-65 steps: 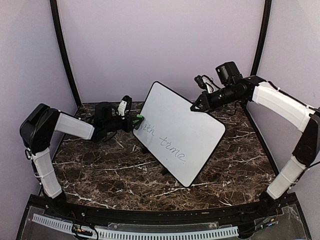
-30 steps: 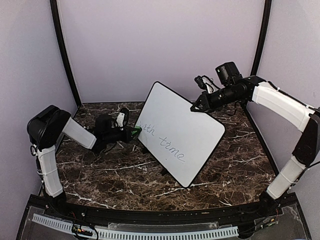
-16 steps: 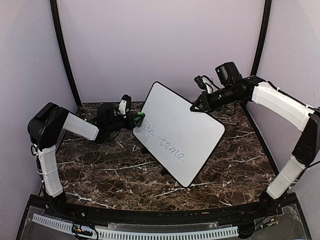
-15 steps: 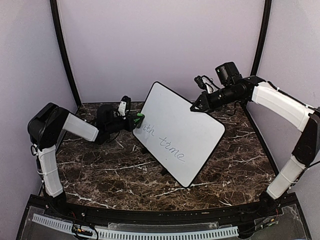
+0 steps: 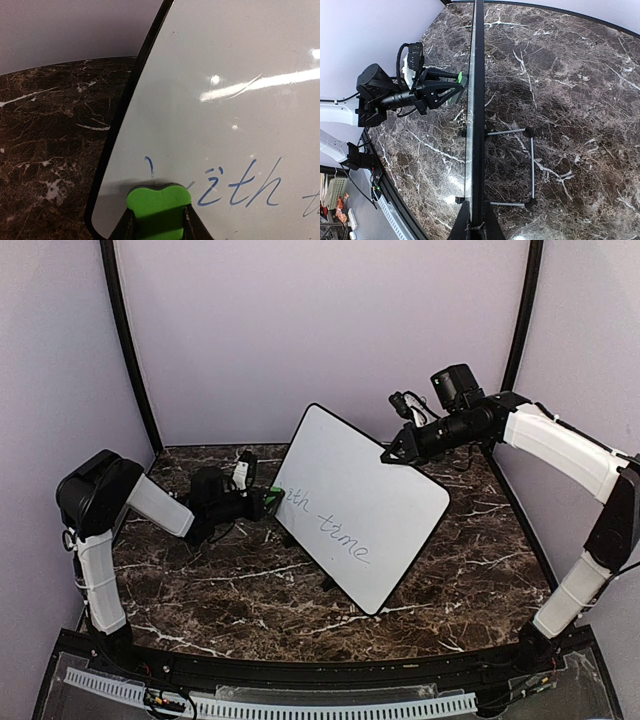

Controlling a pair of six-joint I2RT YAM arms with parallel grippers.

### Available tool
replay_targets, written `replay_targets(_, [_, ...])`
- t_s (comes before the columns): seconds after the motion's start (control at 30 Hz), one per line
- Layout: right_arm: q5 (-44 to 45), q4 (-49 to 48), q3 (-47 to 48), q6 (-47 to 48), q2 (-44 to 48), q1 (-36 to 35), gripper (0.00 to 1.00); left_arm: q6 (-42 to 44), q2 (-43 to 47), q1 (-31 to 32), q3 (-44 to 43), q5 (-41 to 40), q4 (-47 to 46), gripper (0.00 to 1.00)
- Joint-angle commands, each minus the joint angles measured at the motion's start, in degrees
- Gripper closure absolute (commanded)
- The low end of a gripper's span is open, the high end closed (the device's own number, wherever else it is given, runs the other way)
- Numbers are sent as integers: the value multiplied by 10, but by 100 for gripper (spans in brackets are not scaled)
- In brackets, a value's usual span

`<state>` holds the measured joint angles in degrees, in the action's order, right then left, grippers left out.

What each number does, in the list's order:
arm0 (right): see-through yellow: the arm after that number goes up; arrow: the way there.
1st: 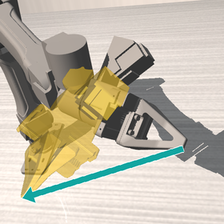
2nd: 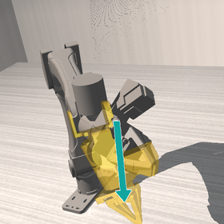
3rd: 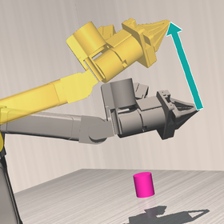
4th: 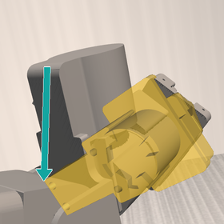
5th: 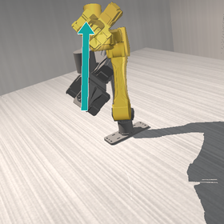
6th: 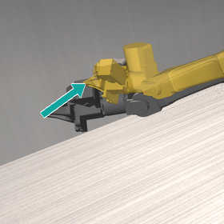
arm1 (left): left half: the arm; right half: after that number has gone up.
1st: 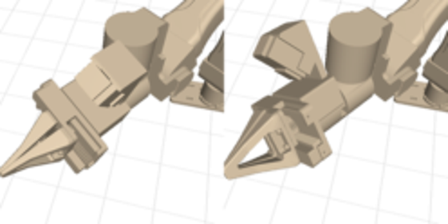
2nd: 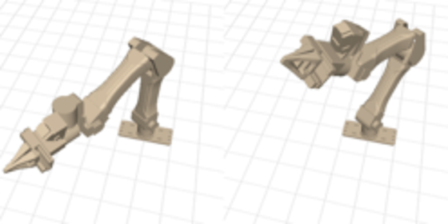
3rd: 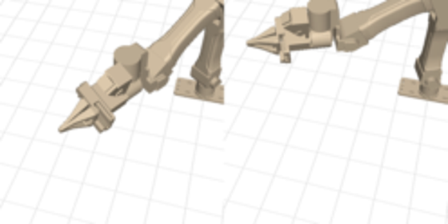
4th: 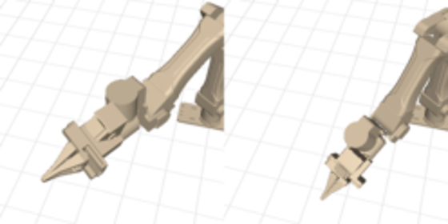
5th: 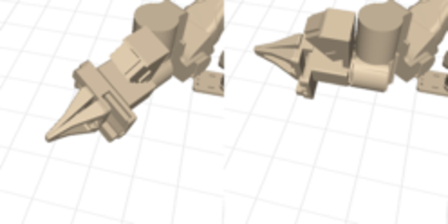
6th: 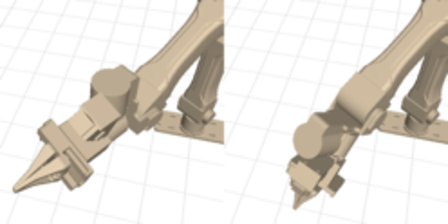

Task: Erase the whiteboard
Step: Erase the whiteboard from the whiteboard stand.

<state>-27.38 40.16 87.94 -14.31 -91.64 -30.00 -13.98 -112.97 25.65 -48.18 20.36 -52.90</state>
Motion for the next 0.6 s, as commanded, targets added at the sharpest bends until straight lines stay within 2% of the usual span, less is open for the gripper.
replay_targets(0.0, [-26, 18, -8, 24, -12, -16, 100, -13, -9, 5, 3, 19, 2, 100])
replay_targets(0.37, [-29, 21, -2, 25, -19, -16, 100, -70, -4, 29, 27, 4, -90, 100])
replay_targets(0.57, [-28, 18, -8, 25, -11, -16, 100, -121, -6, 29, 22, -110, -66, 100])
